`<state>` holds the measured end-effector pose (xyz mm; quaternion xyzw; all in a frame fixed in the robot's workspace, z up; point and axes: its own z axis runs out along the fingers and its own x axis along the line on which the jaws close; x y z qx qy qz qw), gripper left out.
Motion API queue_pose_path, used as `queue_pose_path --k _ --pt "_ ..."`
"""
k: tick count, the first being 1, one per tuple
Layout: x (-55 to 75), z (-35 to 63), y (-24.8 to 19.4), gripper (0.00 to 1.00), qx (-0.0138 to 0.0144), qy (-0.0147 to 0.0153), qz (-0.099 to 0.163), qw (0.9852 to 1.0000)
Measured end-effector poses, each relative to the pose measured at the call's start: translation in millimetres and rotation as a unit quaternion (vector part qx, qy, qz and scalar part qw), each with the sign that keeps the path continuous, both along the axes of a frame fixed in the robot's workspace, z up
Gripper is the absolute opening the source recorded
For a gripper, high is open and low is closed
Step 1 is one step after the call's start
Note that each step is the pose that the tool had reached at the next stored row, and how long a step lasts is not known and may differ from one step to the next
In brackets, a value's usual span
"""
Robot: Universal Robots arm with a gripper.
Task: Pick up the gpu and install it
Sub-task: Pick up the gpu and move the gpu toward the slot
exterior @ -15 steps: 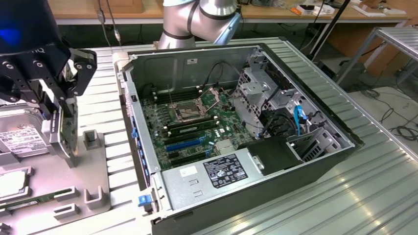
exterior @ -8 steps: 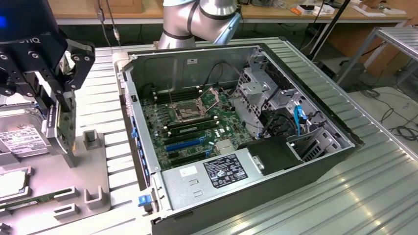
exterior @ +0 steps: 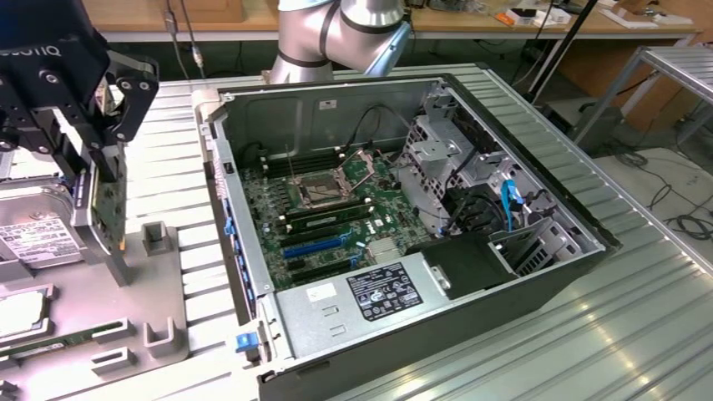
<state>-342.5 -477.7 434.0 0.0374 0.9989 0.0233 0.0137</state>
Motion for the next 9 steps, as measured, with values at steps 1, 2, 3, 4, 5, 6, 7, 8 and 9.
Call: queue_pose_path --k 1,2,3,4,5,6,7,8,9 --pt "0.0 1.3 0.0 0.27 0.0 0.0 0.0 1.0" --pt "0.0 3.2 0.0 0.27 0.0 0.0 0.0 1.0" --pt "0.0 4.8 0.0 0.27 0.0 0.0 0.0 1.0" --pt "0.0 5.7 0.0 0.27 0.0 0.0 0.0 1.0" --pt "0.0 6.7 0.0 0.27 0.0 0.0 0.0 1.0" --pt "0.0 7.5 0.0 0.27 0.0 0.0 0.0 1.0" --pt "0.0 7.8 0.0 0.27 0.0 0.0 0.0 1.0" --pt "0.0 7.8 0.0 0.27 0.0 0.0 0.0 1.0" --pt "0.0 7.8 0.0 0.27 0.0 0.0 0.0 1.0"
